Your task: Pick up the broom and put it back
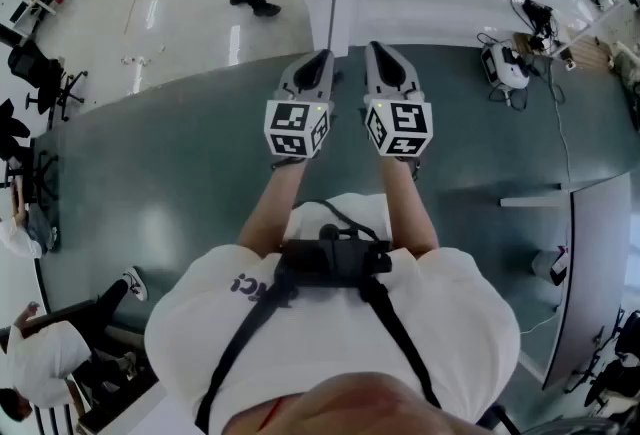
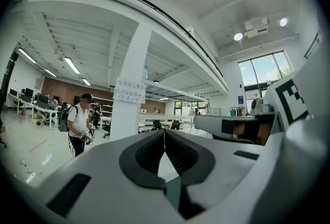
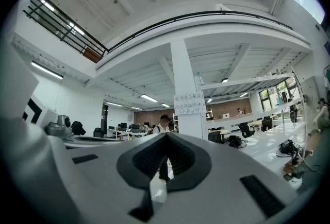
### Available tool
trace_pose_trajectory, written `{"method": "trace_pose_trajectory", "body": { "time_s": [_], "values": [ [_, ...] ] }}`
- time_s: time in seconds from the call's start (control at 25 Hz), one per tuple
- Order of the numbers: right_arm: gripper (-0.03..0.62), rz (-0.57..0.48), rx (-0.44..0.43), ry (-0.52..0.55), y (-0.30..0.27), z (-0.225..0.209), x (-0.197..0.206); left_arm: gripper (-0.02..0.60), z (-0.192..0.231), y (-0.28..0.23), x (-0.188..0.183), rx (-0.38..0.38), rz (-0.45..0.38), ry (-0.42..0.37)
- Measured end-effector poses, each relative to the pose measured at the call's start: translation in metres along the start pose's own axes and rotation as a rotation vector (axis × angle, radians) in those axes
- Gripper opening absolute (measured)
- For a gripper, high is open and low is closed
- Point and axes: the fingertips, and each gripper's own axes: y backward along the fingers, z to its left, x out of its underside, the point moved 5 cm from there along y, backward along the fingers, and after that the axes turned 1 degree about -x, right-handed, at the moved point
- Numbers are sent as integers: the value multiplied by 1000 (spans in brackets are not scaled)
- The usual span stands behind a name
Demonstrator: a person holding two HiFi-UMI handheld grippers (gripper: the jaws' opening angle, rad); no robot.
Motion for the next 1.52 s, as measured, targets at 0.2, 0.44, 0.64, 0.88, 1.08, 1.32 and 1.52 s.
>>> {"method": "trace_pose_trajectory", "body": {
  "time_s": [0.2,0.44,0.64,0.88,1.08,1.32,1.52],
  "values": [
    [8,2,3,0,-2,1,1,12,2,-1,0,3,-6,3],
    [8,4,7,-2,-4,-1,3,12,3,-3,2,8,-7,4],
    [8,-11,2,-20,-9,8,7,11,13,3,5,5,-3,3],
    [8,-18,-15,-12,-45,51,17,11,67,18,10,-10,4,11],
    [8,39,-34,-23,-62,77,41,11,97,22,23,-8,33,46],
    [8,82,-36,-40,-97,63,65,11,112,-10,49,13,84,77],
    [8,88,-47,-17,-143,16,76,12,124,-70,55,-13,83,79]
  ]
}}
